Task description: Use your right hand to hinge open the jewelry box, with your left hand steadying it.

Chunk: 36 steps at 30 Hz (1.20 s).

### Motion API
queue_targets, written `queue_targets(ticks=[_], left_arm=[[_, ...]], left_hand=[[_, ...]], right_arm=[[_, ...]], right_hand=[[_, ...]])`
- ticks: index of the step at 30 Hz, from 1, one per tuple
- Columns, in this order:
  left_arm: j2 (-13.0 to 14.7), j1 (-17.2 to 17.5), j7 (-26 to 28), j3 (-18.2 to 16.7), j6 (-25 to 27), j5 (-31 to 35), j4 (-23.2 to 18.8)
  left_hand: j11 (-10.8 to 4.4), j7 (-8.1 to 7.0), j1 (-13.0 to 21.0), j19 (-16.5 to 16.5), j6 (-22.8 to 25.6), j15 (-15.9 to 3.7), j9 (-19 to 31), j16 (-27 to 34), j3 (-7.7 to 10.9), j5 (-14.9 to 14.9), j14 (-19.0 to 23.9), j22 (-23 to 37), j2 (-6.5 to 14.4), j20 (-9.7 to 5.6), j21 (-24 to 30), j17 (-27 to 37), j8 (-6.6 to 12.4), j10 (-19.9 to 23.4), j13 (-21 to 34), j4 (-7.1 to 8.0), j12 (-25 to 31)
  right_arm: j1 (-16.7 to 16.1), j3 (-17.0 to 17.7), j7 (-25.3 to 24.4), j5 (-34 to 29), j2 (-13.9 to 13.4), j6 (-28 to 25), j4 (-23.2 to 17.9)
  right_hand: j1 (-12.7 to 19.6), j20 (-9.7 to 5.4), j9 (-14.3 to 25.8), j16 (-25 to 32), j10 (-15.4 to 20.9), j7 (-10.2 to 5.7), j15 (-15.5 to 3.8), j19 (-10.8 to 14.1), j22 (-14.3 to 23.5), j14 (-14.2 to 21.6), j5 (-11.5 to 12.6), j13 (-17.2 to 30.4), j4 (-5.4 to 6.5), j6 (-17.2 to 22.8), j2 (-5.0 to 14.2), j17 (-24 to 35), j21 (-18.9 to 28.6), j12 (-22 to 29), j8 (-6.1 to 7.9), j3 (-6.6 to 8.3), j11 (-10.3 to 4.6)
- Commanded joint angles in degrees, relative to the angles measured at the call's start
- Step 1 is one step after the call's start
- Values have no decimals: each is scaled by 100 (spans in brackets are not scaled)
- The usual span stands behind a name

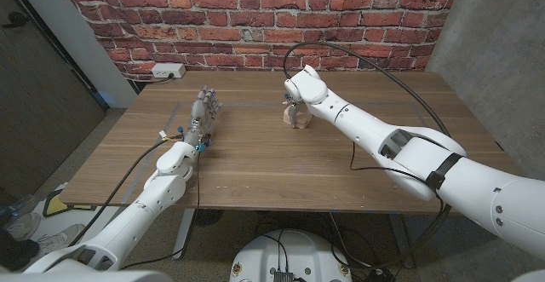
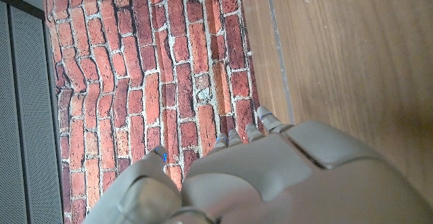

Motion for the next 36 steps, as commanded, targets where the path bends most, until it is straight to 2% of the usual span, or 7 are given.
queue_targets(ticks=[1,3,5,8,13,21,36], left_arm=[[11,45,36,-4,-26,13,-61],[5,51,48,-9,-46,16,-59],[3,54,43,-13,-61,14,-57],[-3,56,30,-20,-81,4,-54],[-9,57,12,-25,-89,-13,-44],[-10,47,-26,-19,-84,-22,-11],[23,57,-67,-34,-87,-35,-52]], left_hand=[[0,-47,43,-321,-705,-13,15,-4,-15,22,-626,12,484,18,27,15,-37,-619,18,-5,13],[9,-57,46,-324,-705,-11,15,-6,-16,23,-626,11,479,22,24,14,-38,-618,18,-8,12],[12,-70,49,-319,-703,-7,15,-6,-17,24,-624,11,476,25,24,14,-38,-611,18,-11,14],[11,-90,54,-316,-691,-17,15,-7,-19,26,-622,10,469,20,22,13,-35,-606,18,-16,13],[16,-116,59,-311,-683,-16,15,-6,-21,27,-614,9,462,24,21,12,-35,-603,18,-19,13],[15,-127,63,-305,-695,-17,16,-7,-26,30,-607,7,454,25,17,12,-42,-588,18,-22,14],[12,-122,68,-291,-694,-21,16,-10,-32,32,-603,6,449,20,14,11,-46,-577,18,-24,13]], right_arm=[[-54,-35,-146,148,-108,-55,-119],[-140,-2,-306,146,-184,-60,-289],[-213,12,-412,110,-246,-70,-440],[-278,64,-520,117,-277,-58,-530],[-428,258,-829,282,-339,9,-660],[-879,659,-1760,493,-540,101,-1223],[-1458,1300,-2892,751,-655,228,-1804]], right_hand=[[550,-550,70,246,575,-63,-645,645,69,752,-41,144,-67,147,209,207,300,345,157,114,-32],[988,-817,112,540,1128,-63,-1029,1041,122,1240,-91,231,-96,589,305,436,531,665,362,115,-266],[1268,-917,157,673,1716,-51,-1173,1326,158,1526,-147,288,-101,1066,340,555,723,975,588,117,-501],[1504,-917,217,673,2047,-55,-1243,1451,180,1715,-197,318,-101,1581,364,589,853,1161,846,167,-699],[2049,-1180,373,896,2976,61,-1515,1771,239,2712,-451,417,-83,3255,498,825,1272,1688,1715,290,-1044],[2921,-1362,683,1224,4442,833,-1556,2150,640,4038,-246,708,-54,4971,621,1359,2302,2570,2802,368,-1304],[2936,-1376,477,1247,5047,1086,-1530,2345,633,4654,17,485,-67,5484,528,1461,2741,2626,2923,470,-1263]])
